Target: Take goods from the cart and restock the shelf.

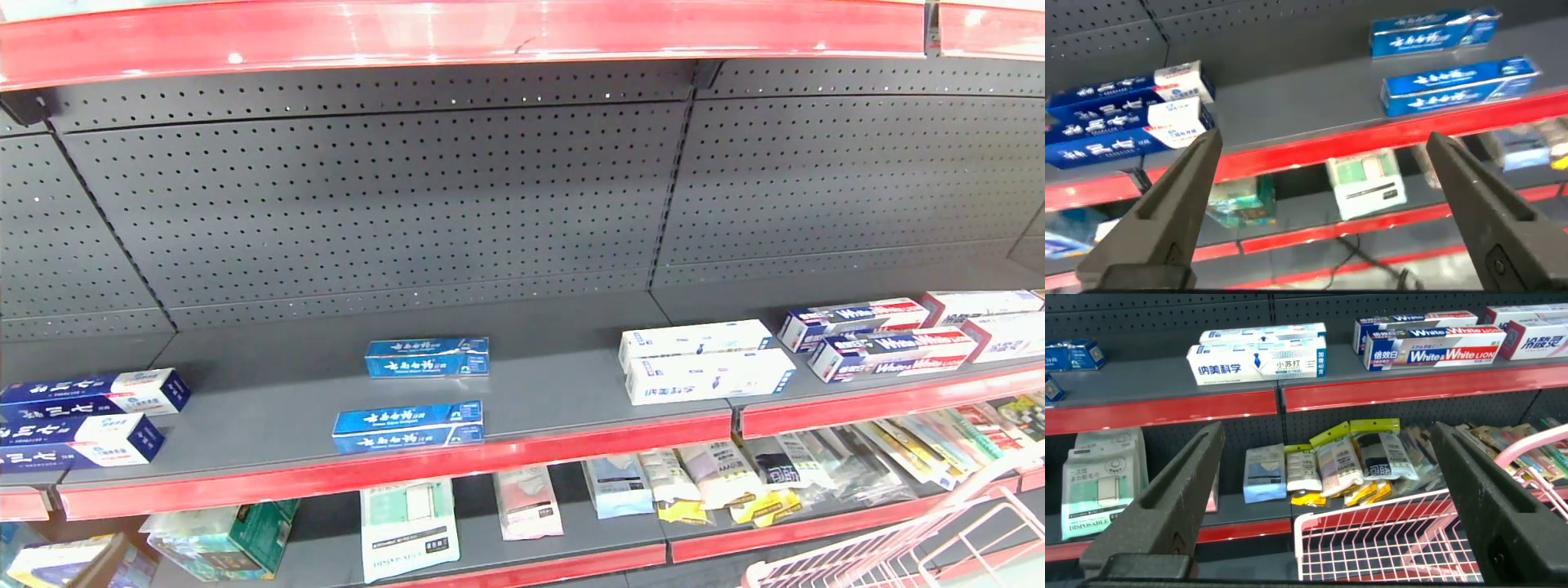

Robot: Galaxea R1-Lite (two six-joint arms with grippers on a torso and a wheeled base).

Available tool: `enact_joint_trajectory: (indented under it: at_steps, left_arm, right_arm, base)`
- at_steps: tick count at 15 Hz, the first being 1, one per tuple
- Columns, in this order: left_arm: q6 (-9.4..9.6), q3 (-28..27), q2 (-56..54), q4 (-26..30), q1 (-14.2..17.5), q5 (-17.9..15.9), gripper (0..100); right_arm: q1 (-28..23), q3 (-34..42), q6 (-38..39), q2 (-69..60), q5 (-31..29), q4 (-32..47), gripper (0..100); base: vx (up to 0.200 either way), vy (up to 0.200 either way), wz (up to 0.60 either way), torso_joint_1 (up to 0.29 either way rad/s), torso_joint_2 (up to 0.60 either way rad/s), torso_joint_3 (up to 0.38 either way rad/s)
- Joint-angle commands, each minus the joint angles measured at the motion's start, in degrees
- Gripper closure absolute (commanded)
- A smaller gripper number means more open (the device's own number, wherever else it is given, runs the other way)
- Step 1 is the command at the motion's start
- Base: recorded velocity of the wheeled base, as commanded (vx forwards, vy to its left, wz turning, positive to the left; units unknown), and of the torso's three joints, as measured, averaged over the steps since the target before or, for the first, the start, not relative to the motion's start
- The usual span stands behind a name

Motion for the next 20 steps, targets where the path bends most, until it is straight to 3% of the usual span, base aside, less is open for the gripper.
enact_joint_trajectory:
  at_steps: [1, 5, 7, 9, 12, 14, 16, 20]
  left_arm:
    - [-0.32, 1.74, -8.36, 1.83, -0.04, -0.06, 0]
    - [-0.49, 1.47, -14.86, 3.06, -0.3, -2.17, 0]
    - [-3.13, 2.53, -22.07, 5.17, -0.3, -2.34, 0]
    - [-3.48, 2.18, -25.85, 9.21, -0.39, -1.99, 0]
    - [-5.59, 2.0, -26.64, 9.3, -0.92, -2.17, 0]
    - [-6.03, 3.14, -28.84, 9.74, -1.88, -1.55, 0]
    - [-6.21, 7.71, -29.01, 7.1, -1.97, -1.9, 0]
    - [-6.21, 7.8, -28.93, 7.02, -1.97, -3.13, 0]
  right_arm:
    - [0.01, 0.01, 0.05, 0.05, -0.07, 0.0, 0]
    - [0.01, 0.01, -0.04, 0.05, -0.07, 0.0, 0]
    - [0.01, 0.01, -0.04, 0.05, 0.02, 0.0, 0]
    - [0.01, 0.01, -0.3, 0.05, 0.37, 0.0, 0]
    - [0.01, 0.01, 0.14, 0.05, 0.37, 0.0, 0]
    - [0.01, 0.01, -0.04, 0.05, 0.37, 0.0, 0]
    - [0.01, 0.01, -0.04, 0.05, 0.37, 0.0, 0]
    - [0.01, 0.01, -0.3, 0.05, 0.2, 0.0, 0]
  base:
    - [0.0, 0.0, 0.0, 0.0, 0.0, 0.0]
    - [0.0, 0.0, 0.0, 0.0, 0.0, 0.0]
    - [0.0, 0.0, 0.0, 0.0, 0.0, 0.0]
    - [0.0, 0.0, 0.0, 0.0, 0.0, 0.0]
    - [0.0, 0.0, 0.0, 0.0, 0.0, 0.0]
    - [0.0, 0.0, 0.0, 0.0, 0.0, 0.0]
    - [0.0, 0.0, 0.0, 0.0, 0.0, 0.0]
    - [0.0, 0.0, 0.0, 0.0, 0.0, 0.0]
